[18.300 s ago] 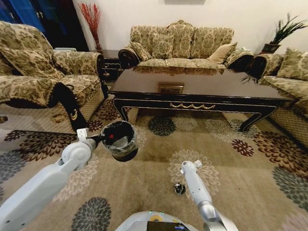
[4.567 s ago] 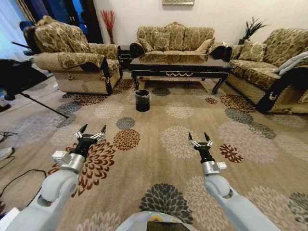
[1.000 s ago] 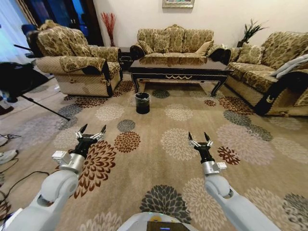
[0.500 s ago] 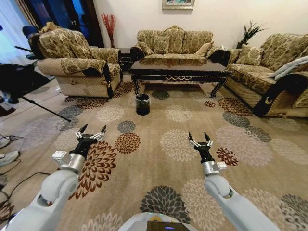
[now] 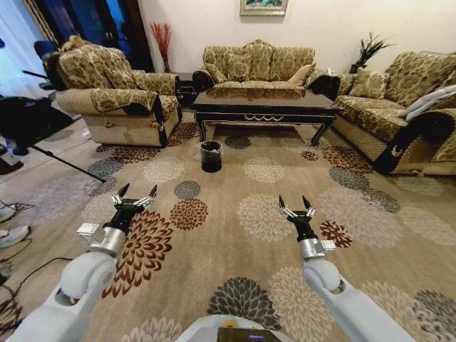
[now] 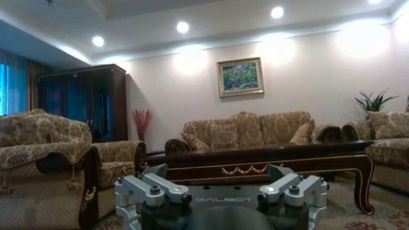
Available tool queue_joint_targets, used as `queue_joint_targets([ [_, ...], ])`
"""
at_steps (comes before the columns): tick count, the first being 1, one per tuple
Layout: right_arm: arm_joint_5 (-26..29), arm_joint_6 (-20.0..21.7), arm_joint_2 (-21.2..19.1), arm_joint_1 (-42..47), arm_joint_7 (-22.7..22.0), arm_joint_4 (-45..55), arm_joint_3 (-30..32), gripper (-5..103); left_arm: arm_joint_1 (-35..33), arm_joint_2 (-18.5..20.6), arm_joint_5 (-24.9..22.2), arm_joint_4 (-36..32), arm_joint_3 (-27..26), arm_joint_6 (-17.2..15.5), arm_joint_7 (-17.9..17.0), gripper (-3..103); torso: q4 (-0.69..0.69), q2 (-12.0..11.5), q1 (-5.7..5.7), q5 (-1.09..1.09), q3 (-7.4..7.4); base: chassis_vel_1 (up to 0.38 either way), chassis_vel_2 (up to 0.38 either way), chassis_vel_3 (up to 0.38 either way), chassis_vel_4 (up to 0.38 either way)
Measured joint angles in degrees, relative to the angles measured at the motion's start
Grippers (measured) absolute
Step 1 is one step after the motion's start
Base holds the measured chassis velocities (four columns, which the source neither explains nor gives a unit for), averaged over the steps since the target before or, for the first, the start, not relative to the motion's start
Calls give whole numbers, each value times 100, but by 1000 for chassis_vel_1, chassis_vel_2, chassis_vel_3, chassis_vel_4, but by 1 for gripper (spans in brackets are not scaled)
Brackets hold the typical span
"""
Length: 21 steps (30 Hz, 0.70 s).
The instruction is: Move to the front of the table and pick up the trash from the floor, then place it into the trash bin.
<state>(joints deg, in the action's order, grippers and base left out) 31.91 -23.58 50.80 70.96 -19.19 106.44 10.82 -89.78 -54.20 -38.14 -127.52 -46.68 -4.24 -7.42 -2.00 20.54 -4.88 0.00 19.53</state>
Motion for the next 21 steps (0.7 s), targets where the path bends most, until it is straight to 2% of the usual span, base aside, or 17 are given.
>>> queue_joint_targets([
  [8, 0, 0, 0, -1, 0, 0, 0, 100, 1, 0, 0, 0, 0, 0, 0, 100, 0, 107, -48, -1, 70, -73, 81, 95, -97],
  [21, 0, 0, 0, 0, 0, 0, 0, 100, 0, 0, 0, 0, 0, 0, 0, 100, 0, 415, -151, -1, 263, -7, -4, 8, 5],
])
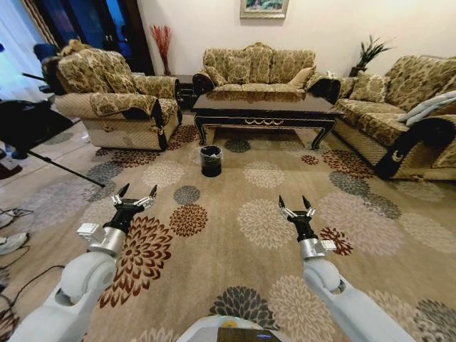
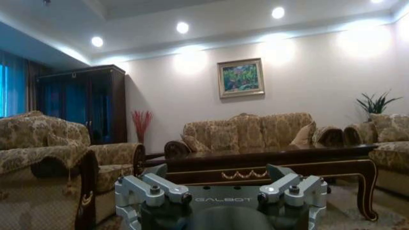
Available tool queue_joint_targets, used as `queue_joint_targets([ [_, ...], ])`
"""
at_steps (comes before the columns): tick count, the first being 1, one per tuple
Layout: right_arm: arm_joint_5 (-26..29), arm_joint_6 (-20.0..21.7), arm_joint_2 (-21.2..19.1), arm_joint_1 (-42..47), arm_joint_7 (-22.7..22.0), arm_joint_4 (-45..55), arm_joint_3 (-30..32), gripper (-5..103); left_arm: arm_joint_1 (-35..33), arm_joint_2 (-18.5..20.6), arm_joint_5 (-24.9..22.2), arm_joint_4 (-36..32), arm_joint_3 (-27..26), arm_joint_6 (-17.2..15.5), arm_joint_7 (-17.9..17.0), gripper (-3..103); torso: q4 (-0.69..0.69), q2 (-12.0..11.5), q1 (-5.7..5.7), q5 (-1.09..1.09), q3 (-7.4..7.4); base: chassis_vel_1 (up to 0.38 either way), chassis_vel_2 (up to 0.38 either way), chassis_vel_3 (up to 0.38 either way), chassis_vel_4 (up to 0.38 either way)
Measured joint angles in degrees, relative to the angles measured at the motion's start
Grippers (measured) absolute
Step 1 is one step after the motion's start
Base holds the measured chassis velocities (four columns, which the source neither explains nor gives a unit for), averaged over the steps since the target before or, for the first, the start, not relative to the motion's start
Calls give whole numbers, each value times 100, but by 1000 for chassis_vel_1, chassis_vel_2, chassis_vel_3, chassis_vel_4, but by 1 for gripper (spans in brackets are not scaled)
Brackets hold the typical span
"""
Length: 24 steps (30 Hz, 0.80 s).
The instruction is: Move to the front of the table and pick up the trash from the floor, then place it into the trash bin.
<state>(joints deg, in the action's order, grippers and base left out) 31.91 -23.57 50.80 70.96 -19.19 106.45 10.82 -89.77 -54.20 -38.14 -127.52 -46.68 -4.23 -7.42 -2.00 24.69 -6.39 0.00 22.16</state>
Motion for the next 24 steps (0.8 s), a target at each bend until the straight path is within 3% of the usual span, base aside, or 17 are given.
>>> queue_joint_targets([
  [24, 0, 0, 0, 0, 0, 0, 0, 100, 0, 0, 0, 0, 0, 0, 0, 100, 0, 500, -198, 0, 302, -6, -3, 7, 4],
])
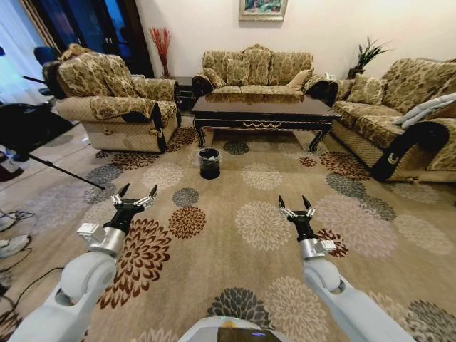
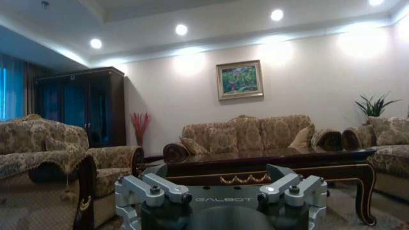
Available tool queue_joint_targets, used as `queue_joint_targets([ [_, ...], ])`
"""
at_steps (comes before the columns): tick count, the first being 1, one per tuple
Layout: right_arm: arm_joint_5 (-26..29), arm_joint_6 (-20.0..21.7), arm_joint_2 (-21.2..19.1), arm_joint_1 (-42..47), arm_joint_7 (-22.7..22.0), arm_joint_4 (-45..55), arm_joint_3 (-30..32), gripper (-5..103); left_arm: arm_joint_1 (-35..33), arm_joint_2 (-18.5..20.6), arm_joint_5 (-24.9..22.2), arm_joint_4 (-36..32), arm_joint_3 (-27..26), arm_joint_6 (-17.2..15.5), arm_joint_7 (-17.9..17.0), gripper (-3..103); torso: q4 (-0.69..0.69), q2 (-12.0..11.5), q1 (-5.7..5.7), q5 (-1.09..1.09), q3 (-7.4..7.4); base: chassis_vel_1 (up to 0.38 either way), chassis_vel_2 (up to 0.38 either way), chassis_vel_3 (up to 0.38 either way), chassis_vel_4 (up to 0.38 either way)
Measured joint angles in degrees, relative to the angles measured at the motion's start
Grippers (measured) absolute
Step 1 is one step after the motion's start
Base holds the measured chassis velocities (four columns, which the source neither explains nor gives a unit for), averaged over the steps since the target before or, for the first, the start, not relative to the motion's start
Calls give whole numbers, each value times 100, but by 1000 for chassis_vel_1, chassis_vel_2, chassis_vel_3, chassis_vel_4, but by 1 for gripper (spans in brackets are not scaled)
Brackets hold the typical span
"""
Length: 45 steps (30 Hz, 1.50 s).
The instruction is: Move to the front of the table and pick up the trash from the floor, then place it into the trash bin.
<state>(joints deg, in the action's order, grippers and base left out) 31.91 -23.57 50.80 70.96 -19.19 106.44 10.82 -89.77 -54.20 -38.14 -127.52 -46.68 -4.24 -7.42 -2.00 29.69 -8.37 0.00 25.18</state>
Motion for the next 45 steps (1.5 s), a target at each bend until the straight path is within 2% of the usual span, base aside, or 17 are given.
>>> queue_joint_targets([
  [45, 0, 0, 0, 0, 0, 0, 0, 100, 0, 0, 0, 0, 0, 0, 0, 100, 0, 1104, -442, 0, 660, 0, 0, 0, 0],
])
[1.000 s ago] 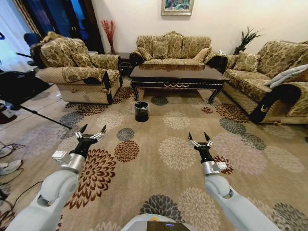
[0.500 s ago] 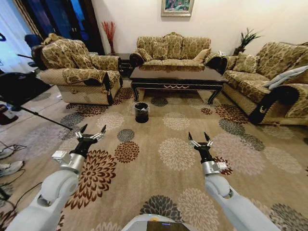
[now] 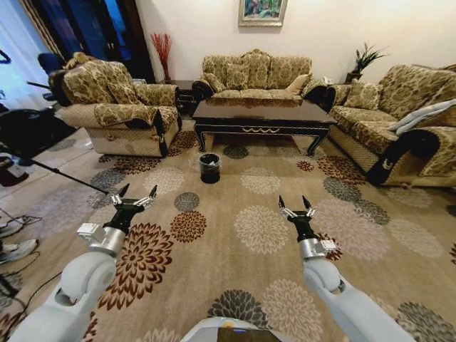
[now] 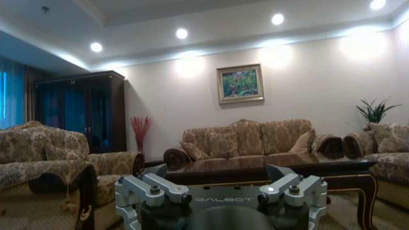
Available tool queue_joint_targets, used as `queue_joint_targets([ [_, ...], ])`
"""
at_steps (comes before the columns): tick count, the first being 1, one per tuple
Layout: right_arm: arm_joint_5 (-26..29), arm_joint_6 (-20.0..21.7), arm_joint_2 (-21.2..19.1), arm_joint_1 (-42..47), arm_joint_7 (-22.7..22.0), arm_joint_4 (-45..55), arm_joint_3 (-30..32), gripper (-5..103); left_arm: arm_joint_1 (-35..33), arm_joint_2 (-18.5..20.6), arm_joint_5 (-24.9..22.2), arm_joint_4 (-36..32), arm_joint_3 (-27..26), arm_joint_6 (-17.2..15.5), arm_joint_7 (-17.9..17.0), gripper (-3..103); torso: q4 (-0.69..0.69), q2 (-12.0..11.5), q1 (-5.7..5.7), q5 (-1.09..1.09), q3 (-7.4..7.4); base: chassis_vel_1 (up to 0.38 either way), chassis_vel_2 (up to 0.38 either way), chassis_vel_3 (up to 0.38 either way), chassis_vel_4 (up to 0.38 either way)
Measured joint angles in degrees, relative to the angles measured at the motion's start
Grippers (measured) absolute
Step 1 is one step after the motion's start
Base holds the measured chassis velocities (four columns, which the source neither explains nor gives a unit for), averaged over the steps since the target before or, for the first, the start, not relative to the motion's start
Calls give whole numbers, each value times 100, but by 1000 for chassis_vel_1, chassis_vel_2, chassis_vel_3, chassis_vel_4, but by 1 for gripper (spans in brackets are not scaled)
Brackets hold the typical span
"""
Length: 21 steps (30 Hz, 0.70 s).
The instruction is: Move to the front of the table and pick up the trash from the floor, then place it into the trash bin.
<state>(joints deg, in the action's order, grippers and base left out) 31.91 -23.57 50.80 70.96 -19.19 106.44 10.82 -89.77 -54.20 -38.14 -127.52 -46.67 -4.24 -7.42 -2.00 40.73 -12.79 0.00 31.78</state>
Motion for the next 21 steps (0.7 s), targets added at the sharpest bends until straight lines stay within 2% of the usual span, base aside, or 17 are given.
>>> queue_joint_targets([
  [21, 0, 0, 0, 0, 0, 0, 0, 100, 0, 0, 0, 0, 0, 0, 0, 100, 0, 501, -208, 0, 294, 0, 0, 0, 0],
])
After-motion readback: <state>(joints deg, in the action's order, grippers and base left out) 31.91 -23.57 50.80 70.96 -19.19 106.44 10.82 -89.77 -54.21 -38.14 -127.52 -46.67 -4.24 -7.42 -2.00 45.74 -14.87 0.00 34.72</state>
